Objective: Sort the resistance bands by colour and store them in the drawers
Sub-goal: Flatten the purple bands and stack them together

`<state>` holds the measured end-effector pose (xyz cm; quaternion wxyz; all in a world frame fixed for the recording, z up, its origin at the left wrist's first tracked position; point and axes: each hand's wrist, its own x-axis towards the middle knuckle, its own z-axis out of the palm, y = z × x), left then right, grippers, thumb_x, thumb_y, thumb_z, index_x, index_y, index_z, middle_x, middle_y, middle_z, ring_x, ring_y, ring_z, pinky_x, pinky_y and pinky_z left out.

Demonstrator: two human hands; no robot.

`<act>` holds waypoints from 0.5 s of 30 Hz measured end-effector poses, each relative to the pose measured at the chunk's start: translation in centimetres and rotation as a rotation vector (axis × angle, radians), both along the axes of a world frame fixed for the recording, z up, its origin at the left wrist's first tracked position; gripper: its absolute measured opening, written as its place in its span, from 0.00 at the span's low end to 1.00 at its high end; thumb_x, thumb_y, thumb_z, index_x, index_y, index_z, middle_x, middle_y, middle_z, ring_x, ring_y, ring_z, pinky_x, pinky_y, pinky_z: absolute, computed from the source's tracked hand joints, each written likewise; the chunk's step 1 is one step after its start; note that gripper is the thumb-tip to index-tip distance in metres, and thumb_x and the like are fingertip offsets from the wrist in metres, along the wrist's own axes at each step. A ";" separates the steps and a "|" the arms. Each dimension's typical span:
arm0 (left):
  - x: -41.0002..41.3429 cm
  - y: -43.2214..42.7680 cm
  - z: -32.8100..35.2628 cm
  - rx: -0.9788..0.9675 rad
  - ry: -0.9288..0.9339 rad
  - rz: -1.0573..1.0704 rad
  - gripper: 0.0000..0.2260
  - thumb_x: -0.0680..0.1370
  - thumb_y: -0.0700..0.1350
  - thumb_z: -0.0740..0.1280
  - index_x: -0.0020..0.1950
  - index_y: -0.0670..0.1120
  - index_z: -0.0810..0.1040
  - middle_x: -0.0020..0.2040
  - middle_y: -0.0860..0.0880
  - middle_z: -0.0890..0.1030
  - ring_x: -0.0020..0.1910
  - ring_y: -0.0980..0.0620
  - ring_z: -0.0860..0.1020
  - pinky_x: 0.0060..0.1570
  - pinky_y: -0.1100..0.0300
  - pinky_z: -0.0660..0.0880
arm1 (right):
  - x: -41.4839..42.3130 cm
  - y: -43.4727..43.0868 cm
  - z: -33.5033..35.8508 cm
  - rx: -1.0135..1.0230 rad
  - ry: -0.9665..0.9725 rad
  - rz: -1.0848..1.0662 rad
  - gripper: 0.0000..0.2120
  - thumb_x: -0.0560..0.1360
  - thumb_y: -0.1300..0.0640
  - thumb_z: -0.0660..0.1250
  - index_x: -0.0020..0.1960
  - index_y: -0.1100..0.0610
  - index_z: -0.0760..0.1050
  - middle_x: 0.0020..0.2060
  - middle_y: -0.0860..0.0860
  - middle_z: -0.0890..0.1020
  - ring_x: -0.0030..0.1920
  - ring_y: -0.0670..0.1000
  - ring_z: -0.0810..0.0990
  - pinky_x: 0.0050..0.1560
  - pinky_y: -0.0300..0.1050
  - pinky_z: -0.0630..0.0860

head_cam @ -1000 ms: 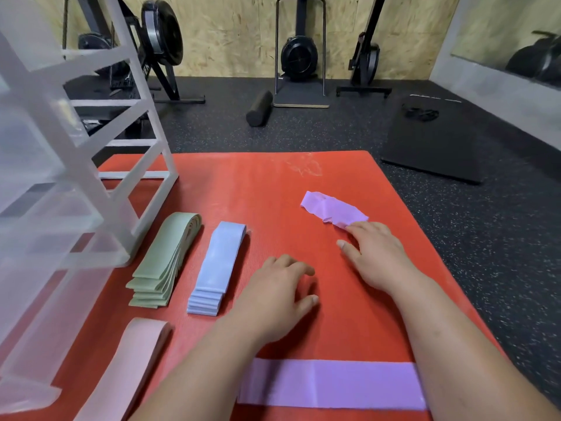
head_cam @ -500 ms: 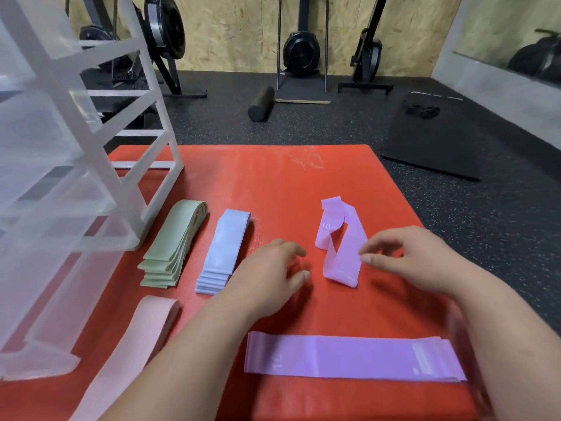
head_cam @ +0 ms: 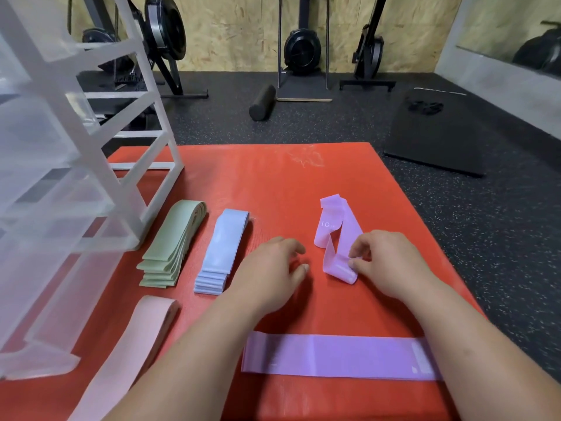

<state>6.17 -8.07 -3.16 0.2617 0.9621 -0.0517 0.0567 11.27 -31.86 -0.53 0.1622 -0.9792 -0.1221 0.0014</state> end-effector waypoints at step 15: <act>-0.1 -1.7 3.0 -0.483 -0.231 -0.034 0.22 0.81 0.53 0.72 0.75 0.57 0.74 0.70 0.62 0.77 0.70 0.59 0.75 0.68 0.52 0.74 | -1.5 -0.5 7.3 0.445 -0.149 0.124 0.08 0.76 0.56 0.76 0.47 0.42 0.85 0.42 0.36 0.86 0.45 0.39 0.85 0.54 0.47 0.82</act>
